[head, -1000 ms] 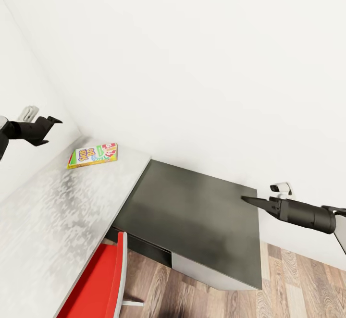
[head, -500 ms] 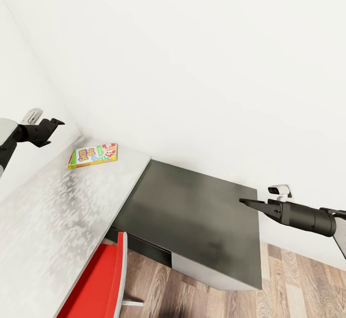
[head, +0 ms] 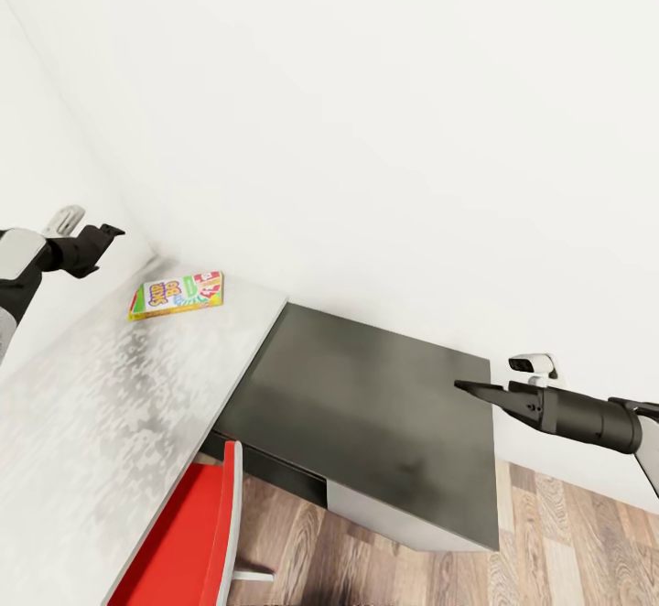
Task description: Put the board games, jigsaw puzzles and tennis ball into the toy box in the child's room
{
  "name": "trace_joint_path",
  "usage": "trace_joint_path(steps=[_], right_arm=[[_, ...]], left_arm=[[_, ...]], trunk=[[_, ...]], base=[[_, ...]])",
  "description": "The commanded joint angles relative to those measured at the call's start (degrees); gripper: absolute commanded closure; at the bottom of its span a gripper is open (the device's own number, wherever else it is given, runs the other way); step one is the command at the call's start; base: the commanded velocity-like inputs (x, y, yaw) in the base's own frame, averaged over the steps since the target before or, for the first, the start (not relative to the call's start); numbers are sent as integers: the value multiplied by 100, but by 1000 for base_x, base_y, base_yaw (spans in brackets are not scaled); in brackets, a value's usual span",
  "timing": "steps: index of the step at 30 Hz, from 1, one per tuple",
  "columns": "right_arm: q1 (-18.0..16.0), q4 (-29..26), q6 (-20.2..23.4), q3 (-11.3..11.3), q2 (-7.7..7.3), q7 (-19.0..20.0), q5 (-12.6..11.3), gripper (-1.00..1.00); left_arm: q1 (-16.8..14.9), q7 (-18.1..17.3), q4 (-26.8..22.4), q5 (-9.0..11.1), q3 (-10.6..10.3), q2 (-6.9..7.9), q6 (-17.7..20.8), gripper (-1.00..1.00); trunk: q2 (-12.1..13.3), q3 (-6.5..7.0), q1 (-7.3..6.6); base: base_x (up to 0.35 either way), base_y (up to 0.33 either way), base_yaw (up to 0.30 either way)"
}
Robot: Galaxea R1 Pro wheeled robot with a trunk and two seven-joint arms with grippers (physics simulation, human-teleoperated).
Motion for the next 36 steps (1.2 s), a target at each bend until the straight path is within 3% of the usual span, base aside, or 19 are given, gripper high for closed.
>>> trace_joint_path(steps=[1,19,36], right_arm=[[-5,-1,22,-2,-2,19,5,-100],[1,4,22,24,4,259,24,-100],[1,5,22,40,-1,275,27,-100]], left_arm=[[-4,48,-9,60,-39,7,2,-100],[32,-93,106,-410,-195,-117,-657,-100],[-58,-167,425,-504,-210,-137,-956,-100]], trunk=[[-11,-16,3],[-11,-168,3],[-11,-325,3]], base=[[0,0,0],[0,0,0],[0,0,0]])
